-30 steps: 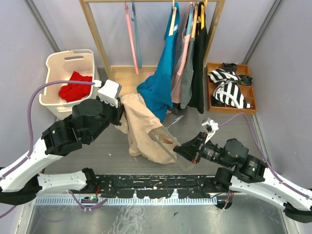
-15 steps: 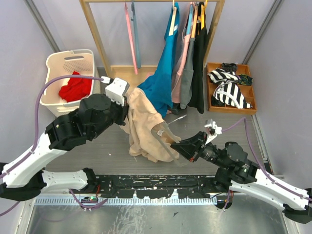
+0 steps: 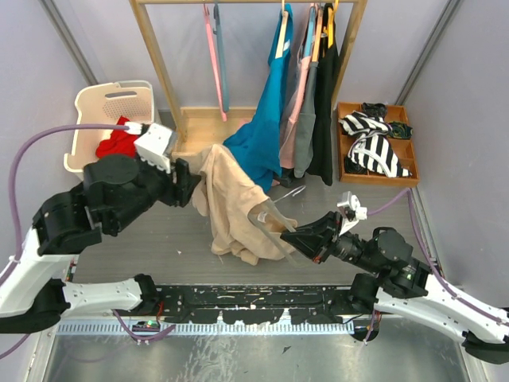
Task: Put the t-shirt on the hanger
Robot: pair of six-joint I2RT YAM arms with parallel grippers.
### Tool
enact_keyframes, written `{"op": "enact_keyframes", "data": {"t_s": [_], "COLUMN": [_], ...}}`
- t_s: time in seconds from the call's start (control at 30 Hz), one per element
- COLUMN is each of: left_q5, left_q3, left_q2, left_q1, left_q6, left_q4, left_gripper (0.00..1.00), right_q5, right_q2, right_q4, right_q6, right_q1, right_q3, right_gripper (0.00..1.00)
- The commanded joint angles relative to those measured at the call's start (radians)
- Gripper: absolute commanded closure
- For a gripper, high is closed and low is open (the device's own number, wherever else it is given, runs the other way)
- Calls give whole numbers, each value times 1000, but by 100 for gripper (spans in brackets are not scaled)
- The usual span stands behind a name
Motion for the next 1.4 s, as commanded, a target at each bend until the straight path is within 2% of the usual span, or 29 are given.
{"op": "enact_keyframes", "data": {"t_s": [0.0, 0.3, 0.43, 0.7, 0.9, 1.1, 1.37], "left_q5": [20, 185, 303, 618, 738, 868, 884], "left_q3": [71, 174, 215, 167, 132, 115, 77], "left_q2": [-48, -51, -5, 26, 49, 108, 145], "left_q1": [-1, -2, -2, -1, -1, -1, -1], "left_q6": [52, 83, 68, 59, 82, 97, 128], "left_q4": [-30, -123, -213, -263, -263, -289, -327], "left_gripper": [36, 36, 29, 23, 15, 18, 22], "right_q5": [-94, -193, -248, -365, -420, -419, -432], "right_q2": [33, 41, 62, 79, 103, 116, 125], "right_q4": [20, -60, -123, -159, -176, -189, -202], "right_q6": [-20, -10, -24, -29, -36, -57, -71], "right_q1": [7, 7, 7, 7, 8, 8, 7], "right_q3": [71, 77, 110, 137, 147, 155, 177], "right_gripper": [99, 99, 99, 99, 99, 99, 99]}}
